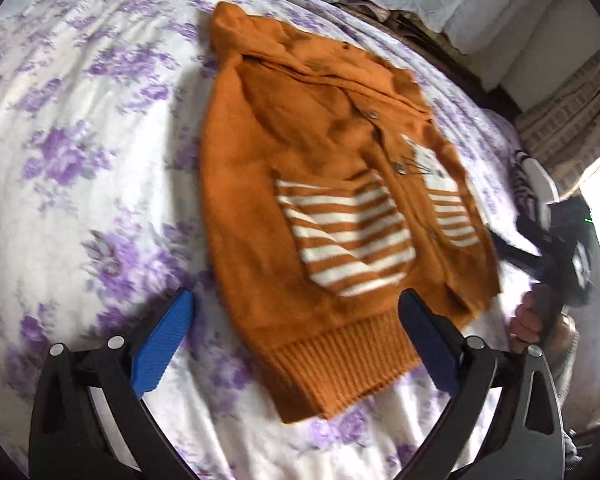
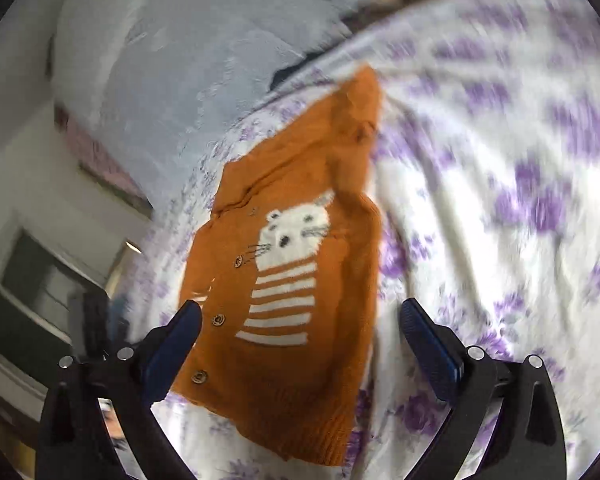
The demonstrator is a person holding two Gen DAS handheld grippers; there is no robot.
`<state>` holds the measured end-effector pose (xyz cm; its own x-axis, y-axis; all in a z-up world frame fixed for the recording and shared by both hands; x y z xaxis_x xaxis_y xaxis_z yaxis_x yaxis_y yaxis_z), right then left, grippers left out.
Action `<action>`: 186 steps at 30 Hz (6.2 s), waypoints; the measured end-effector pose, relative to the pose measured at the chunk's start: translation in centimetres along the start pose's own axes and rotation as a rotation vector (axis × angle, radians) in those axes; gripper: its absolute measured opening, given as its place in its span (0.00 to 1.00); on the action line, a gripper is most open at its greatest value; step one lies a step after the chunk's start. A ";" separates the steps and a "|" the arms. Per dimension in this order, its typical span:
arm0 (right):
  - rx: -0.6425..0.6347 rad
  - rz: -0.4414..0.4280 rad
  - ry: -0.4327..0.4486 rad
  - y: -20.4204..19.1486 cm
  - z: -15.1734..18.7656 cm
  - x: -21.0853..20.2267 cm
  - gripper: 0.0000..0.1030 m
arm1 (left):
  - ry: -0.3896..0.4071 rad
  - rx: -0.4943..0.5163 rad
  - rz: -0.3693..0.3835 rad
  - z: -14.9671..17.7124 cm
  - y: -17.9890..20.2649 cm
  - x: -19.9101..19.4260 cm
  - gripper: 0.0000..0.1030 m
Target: Fold small clothes
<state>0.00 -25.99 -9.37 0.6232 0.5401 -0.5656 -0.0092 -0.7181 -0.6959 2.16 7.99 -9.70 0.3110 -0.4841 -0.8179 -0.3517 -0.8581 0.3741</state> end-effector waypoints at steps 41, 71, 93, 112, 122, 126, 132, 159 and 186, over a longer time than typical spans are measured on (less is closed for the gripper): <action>-0.059 -0.075 -0.105 -2.1 2.7 2.7 0.47 | -0.011 0.065 0.042 -0.4 1.8 1.2 0.59; -0.108 -0.039 -0.015 -3.9 0.0 1.2 0.07 | 0.127 0.116 -0.057 -3.4 2.3 -2.0 0.10; -0.083 -0.014 0.022 -5.0 -5.7 3.7 0.07 | 0.180 0.057 -0.113 -10.4 0.9 -1.2 0.03; -0.047 -0.034 0.017 -4.1 -6.5 5.0 0.07 | 0.107 -0.020 0.094 -3.2 -1.5 -4.6 0.60; -0.060 -0.060 0.025 -4.7 -6.5 4.1 0.07 | -0.071 -0.087 0.274 -1.7 1.0 0.3 0.48; -0.060 -0.066 0.030 -4.8 -6.6 3.8 0.07 | -0.025 -0.069 0.193 -3.5 1.6 0.1 0.07; -0.061 -0.056 0.059 -5.1 -7.3 3.4 0.07 | 0.113 -0.001 0.101 -8.0 2.4 -2.8 0.06; 0.005 -0.037 0.126 -4.5 -16.0 7.8 0.08 | 0.239 -0.034 -0.020 -20.5 -0.3 -0.7 0.06; -0.096 -0.262 -0.109 -7.7 -17.7 8.6 0.83 | 0.310 0.019 0.108 -21.3 -3.2 -2.0 0.86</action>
<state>19.32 -23.59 -1.05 0.5072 0.7524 -0.4202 0.2178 -0.5837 -0.7822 21.45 8.06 0.04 0.5244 -0.6036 -0.6005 -0.4128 -0.7971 0.4407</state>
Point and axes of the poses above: each gripper's, at about its wrist camera, not at the fingertips, and x roughly the way its jaws point, y to its right, z to its underside, the point moved 2 cm from there along x, roughly the way its jaws point, and after that the axes turned 4 degrees about x, right-handed, at the moved point
